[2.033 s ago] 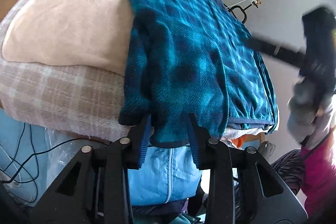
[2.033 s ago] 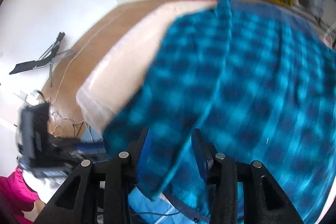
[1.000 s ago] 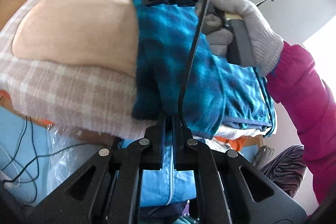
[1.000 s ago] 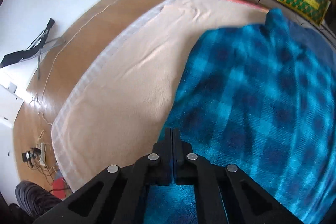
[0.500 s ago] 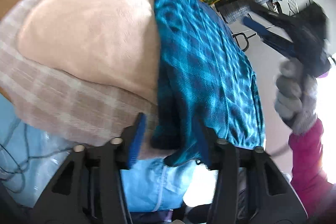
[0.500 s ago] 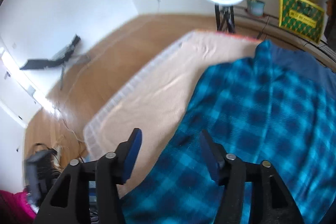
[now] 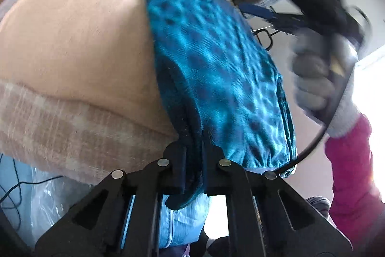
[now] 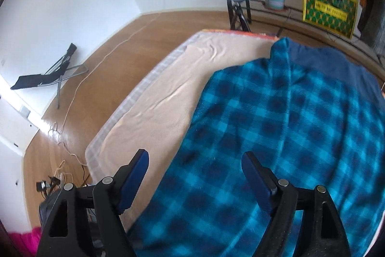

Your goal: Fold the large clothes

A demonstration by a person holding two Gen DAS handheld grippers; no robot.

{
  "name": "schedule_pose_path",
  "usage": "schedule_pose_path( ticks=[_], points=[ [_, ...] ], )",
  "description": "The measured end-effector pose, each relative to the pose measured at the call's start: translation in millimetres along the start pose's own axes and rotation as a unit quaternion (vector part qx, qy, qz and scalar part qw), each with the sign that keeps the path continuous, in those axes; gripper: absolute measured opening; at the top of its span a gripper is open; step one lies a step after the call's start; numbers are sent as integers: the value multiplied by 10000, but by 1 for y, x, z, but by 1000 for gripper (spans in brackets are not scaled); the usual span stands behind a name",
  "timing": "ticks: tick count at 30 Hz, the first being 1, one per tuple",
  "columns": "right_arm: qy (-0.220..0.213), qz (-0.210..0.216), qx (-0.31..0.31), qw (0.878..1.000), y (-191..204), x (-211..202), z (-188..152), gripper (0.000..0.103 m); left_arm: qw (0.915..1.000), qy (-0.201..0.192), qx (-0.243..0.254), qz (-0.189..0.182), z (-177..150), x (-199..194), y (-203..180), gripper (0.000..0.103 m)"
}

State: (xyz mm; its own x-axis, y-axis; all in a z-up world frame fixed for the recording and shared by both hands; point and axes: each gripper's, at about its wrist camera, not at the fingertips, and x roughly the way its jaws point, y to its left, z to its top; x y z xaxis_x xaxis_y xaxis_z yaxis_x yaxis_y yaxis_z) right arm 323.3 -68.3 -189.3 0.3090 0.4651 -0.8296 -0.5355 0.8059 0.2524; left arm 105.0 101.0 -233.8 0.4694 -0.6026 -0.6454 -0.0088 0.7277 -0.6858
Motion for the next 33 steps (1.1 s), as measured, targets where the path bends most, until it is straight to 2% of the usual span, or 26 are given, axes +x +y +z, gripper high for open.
schedule_pose_path(
  ticks=[7, 11, 15, 19, 21, 26, 28, 33],
  points=[
    [494, -283, 177, 9982, 3, 83, 37, 79, 9991, -71, 226, -348, 7, -2, -20, 7],
    [780, -655, -157, 9947, 19, 119, 46, 79, 9984, -59, 372, -411, 11, 0, -28, 6],
    [1051, -1019, -508, 9879, 32, 143, 46, 74, 9978, -61, 497, -444, 14, 5, -38, 6],
    [1271, -1432, -730, 9788, 32, 159, 43, 57, 9975, -58, 562, -430, 14, 10, -46, 6],
    [1275, -1499, -754, 9775, 29, 160, 41, 52, 9972, -63, 639, -388, 14, 11, -52, 6],
    [1222, -1605, -750, 9766, 20, 153, 42, 25, 9961, -72, 836, -276, 9, 10, -63, 6],
    [1173, -1531, -637, 9791, 14, 148, 43, 10, 9958, -59, 878, -243, 7, 9, -66, 6],
    [733, -817, 38, 9940, -15, 122, 48, 6, 9937, -59, 1113, -92, 2, 9, -79, 6]
  ],
)
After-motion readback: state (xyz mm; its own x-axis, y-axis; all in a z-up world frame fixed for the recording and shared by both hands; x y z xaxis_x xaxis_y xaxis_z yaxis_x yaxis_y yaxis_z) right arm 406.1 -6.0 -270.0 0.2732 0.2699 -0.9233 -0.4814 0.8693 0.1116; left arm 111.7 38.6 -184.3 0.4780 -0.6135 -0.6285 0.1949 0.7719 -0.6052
